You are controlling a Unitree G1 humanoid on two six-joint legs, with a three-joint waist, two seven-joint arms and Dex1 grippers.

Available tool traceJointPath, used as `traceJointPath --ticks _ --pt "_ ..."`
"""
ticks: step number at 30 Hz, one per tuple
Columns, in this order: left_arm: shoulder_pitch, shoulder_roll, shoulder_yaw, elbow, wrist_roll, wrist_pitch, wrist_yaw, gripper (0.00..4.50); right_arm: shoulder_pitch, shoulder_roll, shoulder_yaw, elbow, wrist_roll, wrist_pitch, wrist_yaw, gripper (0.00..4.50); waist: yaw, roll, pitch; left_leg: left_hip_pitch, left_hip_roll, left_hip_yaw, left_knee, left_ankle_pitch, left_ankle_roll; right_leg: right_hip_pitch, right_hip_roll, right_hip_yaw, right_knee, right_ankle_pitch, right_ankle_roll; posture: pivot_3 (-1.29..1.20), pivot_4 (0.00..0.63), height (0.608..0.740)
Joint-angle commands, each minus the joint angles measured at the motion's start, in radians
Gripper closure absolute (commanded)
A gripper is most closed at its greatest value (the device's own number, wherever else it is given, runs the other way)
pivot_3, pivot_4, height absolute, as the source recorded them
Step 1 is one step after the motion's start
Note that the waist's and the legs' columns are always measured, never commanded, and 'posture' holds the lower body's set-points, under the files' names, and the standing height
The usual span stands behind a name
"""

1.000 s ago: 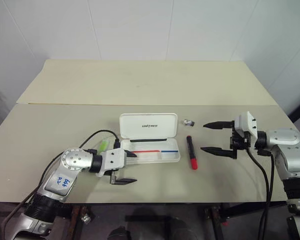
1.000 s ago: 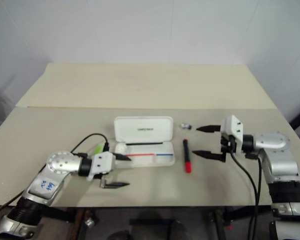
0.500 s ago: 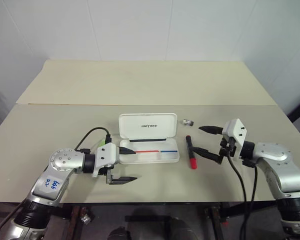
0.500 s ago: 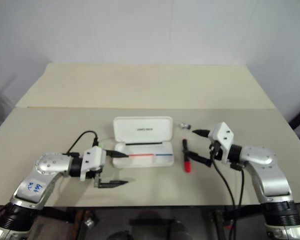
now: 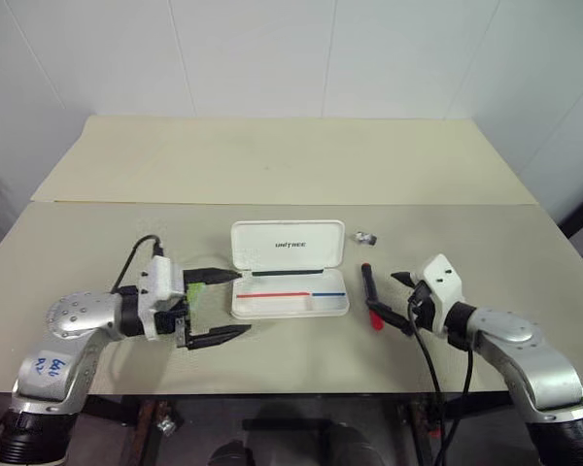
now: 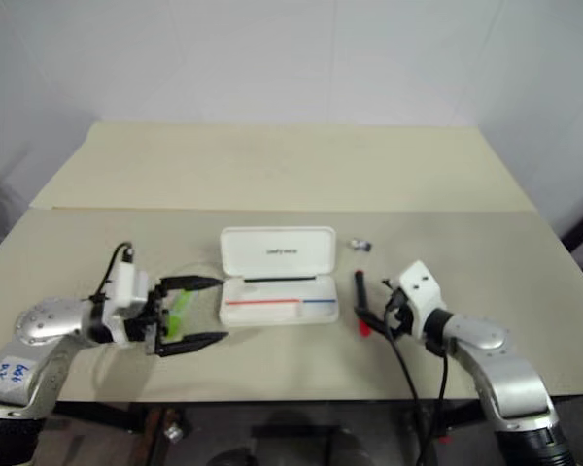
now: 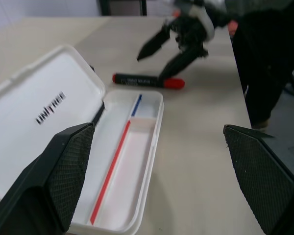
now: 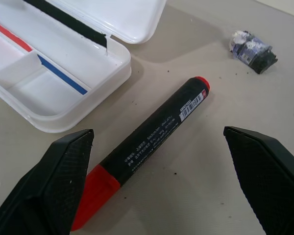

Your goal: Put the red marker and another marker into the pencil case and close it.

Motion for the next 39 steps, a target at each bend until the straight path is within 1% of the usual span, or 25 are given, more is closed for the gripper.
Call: traceJointPath --ticks 1,5,11,13,14,16,17,18,23,25,33,39 --pt "0.042 -0.002 0.056 -0.022 -0.082 -0.035 -0.062 0.02 -0.004 0.021 0.005 -0.018 -0.012 -0.006 -0.033 0.0 -0.001 0.0 0.0 0.0 0.0 0.0 0.0 0.0 0.0 0.0 0.0 0.0 0.0 0.0 -0.001 0.0 0.15 0.74" --pt "0.089 0.009 0.096 0.0 -0.118 -0.063 -0.12 0.02 -0.017 0.039 0.024 0.007 -0.036 0.011 -0.056 0.0 0.0 0.0 0.0 0.0 0.0 0.0 0.0 0.0 0.0 0.0 0.0 0.0 0.0 -0.002 -0.003 0.0 0.15 0.74" --pt "0.121 0.01 0.119 0.006 -0.105 -0.08 -0.108 0.02 -0.035 0.065 0.059 0.061 -0.081 0.026 -0.098 0.0 0.001 -0.001 -0.001 -0.001 0.0 0.0 0.0 0.0 0.0 0.0 0.0 0.0 -0.001 -0.002 -0.003 0.0 0.15 0.74" --pt "0.125 0.005 0.123 -0.003 -0.113 -0.078 -0.101 0.02 -0.045 0.07 0.067 0.085 -0.094 0.044 -0.111 0.0 0.0 -0.003 -0.002 0.0 0.0 0.0 0.0 0.0 0.0 0.0 0.0 0.0 -0.001 -0.002 -0.003 0.0 0.15 0.74" --pt "0.129 0.004 0.124 -0.008 -0.115 -0.078 -0.098 0.0 -0.049 0.073 0.069 0.097 -0.096 0.05 -0.114 0.4 -0.001 -0.004 -0.002 0.0 0.0 0.0 0.0 0.0 0.0 0.0 0.0 0.0 -0.001 -0.002 -0.003 0.0 0.15 0.74" --pt "0.135 0.004 0.126 -0.011 -0.116 -0.079 -0.095 0.0 -0.054 0.076 0.074 0.114 -0.105 0.051 -0.123 0.91 -0.005 -0.006 -0.003 0.001 0.0 0.0 0.0 0.0 0.0 0.0 0.0 0.0 -0.001 -0.002 -0.003 0.0 0.15 0.74" --pt "0.14 0.004 0.129 -0.013 -0.117 -0.08 -0.094 0.0 -0.056 0.078 0.074 0.119 -0.108 0.051 -0.128 1.3 -0.005 -0.006 -0.004 0.001 0.0 0.0 0.0 0.0 0.0 0.0 0.0 0.0 -0.001 -0.002 -0.004 0.0 0.15 0.74" --pt "0.145 0.005 0.132 -0.014 -0.118 -0.082 -0.094 0.0 -0.058 0.08 0.073 0.122 -0.109 0.052 -0.131 1.56 -0.005 -0.007 -0.004 0.001 0.0 0.0 0.0 0.0 0.0 0.0 0.0 0.0 -0.001 -0.001 -0.004 0.0 0.15 0.74" --pt "0.158 0.004 0.142 -0.023 -0.12 -0.082 -0.088 0.0 -0.075 0.09 0.067 0.144 -0.111 0.037 -0.143 3.34 0.001 -0.013 -0.008 0.001 0.0 0.001 0.001 0.002 0.0 0.001 -0.002 0.0 -0.002 -0.001 -0.005 0.0 0.15 0.74" --pt "0.16 0.004 0.142 -0.025 -0.121 -0.082 -0.086 0.0 -0.083 0.092 0.063 0.151 -0.112 0.029 -0.145 3.87 0.001 -0.013 -0.008 0.001 0.0 0.001 0.001 0.002 0.0 0.001 -0.002 0.0 -0.004 0.0 -0.006 0.0 0.15 0.74" --pt "0.15 0.008 0.139 -0.01 -0.114 -0.091 -0.089 0.0 -0.105 0.108 0.044 0.149 -0.092 -0.01 -0.144 3.86 -0.001 -0.014 -0.008 0.0 0.0 0.002 -0.001 0.002 0.0 0.001 -0.002 0.0 -0.005 0.0 -0.006 0.0 0.15 0.74" --pt "0.137 0.008 0.131 -0.004 -0.113 -0.091 -0.087 0.0 -0.119 0.122 -0.006 0.095 -0.049 -0.057 -0.127 3.86 -0.001 -0.012 -0.008 0.0 0.0 0.002 -0.003 0.002 0.0 0.0 -0.002 0.0 -0.005 0.0 -0.006 0.0 0.15 0.74"
